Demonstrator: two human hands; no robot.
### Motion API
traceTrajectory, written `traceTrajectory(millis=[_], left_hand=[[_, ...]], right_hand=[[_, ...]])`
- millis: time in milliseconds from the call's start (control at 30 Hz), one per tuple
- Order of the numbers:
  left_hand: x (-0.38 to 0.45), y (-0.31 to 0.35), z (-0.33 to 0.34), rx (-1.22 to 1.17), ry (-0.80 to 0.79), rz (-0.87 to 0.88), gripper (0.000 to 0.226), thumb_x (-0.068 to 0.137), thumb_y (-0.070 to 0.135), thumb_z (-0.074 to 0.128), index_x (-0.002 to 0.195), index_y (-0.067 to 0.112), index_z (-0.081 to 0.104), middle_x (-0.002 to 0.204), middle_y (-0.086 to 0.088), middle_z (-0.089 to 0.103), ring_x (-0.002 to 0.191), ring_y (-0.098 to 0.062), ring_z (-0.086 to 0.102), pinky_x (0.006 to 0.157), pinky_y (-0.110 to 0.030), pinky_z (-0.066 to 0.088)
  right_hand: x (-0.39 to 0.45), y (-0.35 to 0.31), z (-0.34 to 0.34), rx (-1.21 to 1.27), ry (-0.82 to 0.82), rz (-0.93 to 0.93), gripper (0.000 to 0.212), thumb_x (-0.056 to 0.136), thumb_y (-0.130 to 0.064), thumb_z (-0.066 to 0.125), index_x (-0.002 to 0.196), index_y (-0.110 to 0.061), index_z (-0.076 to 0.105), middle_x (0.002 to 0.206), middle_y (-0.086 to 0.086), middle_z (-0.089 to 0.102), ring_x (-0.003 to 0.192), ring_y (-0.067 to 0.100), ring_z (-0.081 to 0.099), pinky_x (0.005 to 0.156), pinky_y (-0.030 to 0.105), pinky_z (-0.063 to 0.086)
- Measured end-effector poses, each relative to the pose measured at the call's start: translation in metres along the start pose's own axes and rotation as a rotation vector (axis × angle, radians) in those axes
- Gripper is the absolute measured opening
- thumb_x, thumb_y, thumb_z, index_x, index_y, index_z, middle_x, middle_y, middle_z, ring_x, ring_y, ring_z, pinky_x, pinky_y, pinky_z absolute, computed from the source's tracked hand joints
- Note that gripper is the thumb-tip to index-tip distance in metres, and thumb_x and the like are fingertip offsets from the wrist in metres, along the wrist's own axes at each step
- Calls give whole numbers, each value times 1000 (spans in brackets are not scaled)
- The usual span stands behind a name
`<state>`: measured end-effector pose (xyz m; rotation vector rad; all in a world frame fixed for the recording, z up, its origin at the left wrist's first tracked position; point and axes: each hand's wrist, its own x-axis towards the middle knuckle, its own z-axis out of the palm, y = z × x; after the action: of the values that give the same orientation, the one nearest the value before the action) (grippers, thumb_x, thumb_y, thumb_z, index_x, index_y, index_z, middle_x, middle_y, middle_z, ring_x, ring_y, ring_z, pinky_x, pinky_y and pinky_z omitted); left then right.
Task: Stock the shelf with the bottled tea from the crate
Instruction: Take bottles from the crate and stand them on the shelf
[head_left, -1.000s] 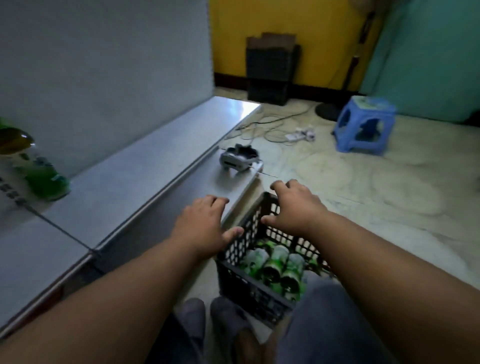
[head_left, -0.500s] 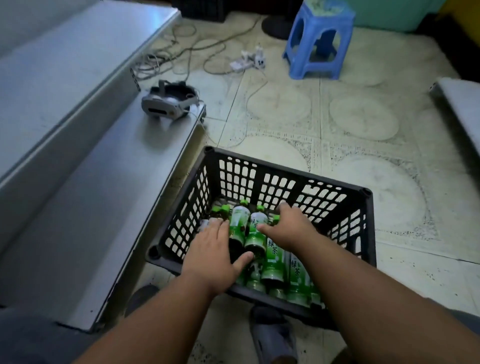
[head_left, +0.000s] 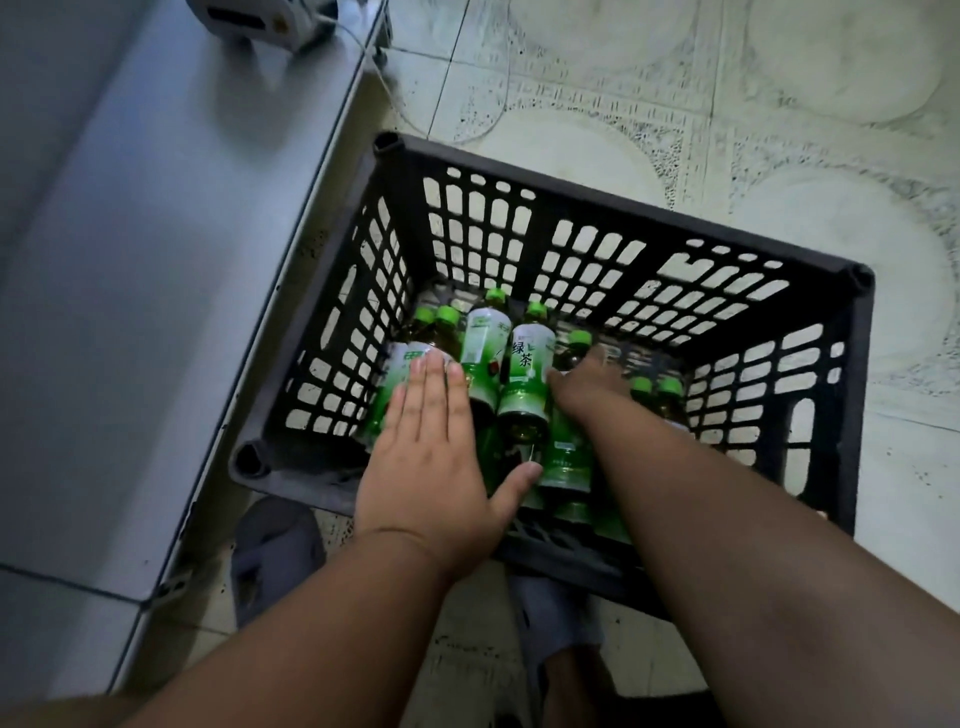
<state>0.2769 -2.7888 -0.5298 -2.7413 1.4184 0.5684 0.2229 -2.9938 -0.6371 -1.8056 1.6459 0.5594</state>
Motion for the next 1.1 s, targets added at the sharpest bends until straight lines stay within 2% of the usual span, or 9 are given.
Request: traceTrajectory(millis=[100, 167, 233, 333, 567, 700, 767, 833, 1100], left_hand=[[-1, 0, 1, 3, -22, -7, 103, 78, 80, -16, 147, 4, -30, 157, -15, -33, 144, -23, -33, 120, -40, -11], [0, 0, 1, -3, -13, -10, 104, 77, 81, -16, 147, 5, -29, 157, -15, -31, 145, -23, -32, 120, -39, -11], [1, -2, 2, -8, -6, -14, 105, 78, 82, -16, 149, 6, -26, 157, -15, -29, 146, -23, -29, 121, -39, -10], [0, -1, 1, -18, -3, -22, 106, 77, 82, -17, 149, 6, -23, 158, -15, -27, 146, -23, -28, 120, -39, -12], [-17, -9, -25, -228, -45, 17, 104, 74, 82, -1, 151, 15, -21, 163, -7, -20, 147, -16, -22, 120, -32, -7], [-61, -24, -82, -582, 148, -21, 103, 80, 75, 50, 158, 23, 8, 163, 4, 20, 147, -12, 20, 117, -29, 21], [-85, -34, -122, -727, 313, -54, 102, 68, 78, 57, 152, 28, 30, 140, 19, 45, 128, -3, 40, 99, -17, 34], [-116, -50, -163, -784, 452, -88, 103, 60, 80, 59, 146, 28, 40, 124, 20, 49, 118, -3, 46, 93, -18, 37], [-239, -138, -267, -705, 660, -247, 96, 72, 63, 75, 150, 23, 35, 147, 2, 48, 127, -13, 48, 98, -32, 42]], right_hand=[[9, -2, -11, 83, -54, 38, 67, 85, -49, 70, 135, -10, 48, 118, 14, 63, 98, 31, 64, 71, 32, 50], [5, 5, -18, 168, -53, 36, 50, 76, -48, 79, 106, -12, 62, 90, 7, 65, 66, 20, 61, 52, 26, 42], [-5, 13, -23, 260, -52, 21, 51, 69, -48, 84, 97, -15, 57, 98, 8, 64, 74, 24, 63, 59, 31, 50], [-34, 24, -33, 305, 8, -97, 75, 70, -40, 85, 126, -13, 44, 119, 14, 57, 100, 32, 62, 80, 40, 55], [-146, -1, -106, 158, 116, -639, 66, 73, -45, 81, 112, -27, 32, 100, -3, 57, 81, 8, 57, 59, 25, 45], [-244, -31, -158, 210, 183, -882, 70, 67, -63, 77, 117, -32, 39, 101, -8, 59, 89, 11, 59, 73, 32, 49], [-292, -51, -177, 244, 211, -1013, 66, 65, -63, 78, 113, -33, 43, 100, -11, 60, 89, 8, 58, 70, 30, 46], [-344, -75, -190, 273, 193, -1157, 61, 66, -57, 81, 111, -33, 47, 100, -13, 62, 90, 3, 59, 72, 28, 48], [-512, -167, -177, 350, -8, -1561, 57, 70, -48, 82, 114, -37, 47, 106, -10, 64, 98, 8, 62, 88, 37, 55]])
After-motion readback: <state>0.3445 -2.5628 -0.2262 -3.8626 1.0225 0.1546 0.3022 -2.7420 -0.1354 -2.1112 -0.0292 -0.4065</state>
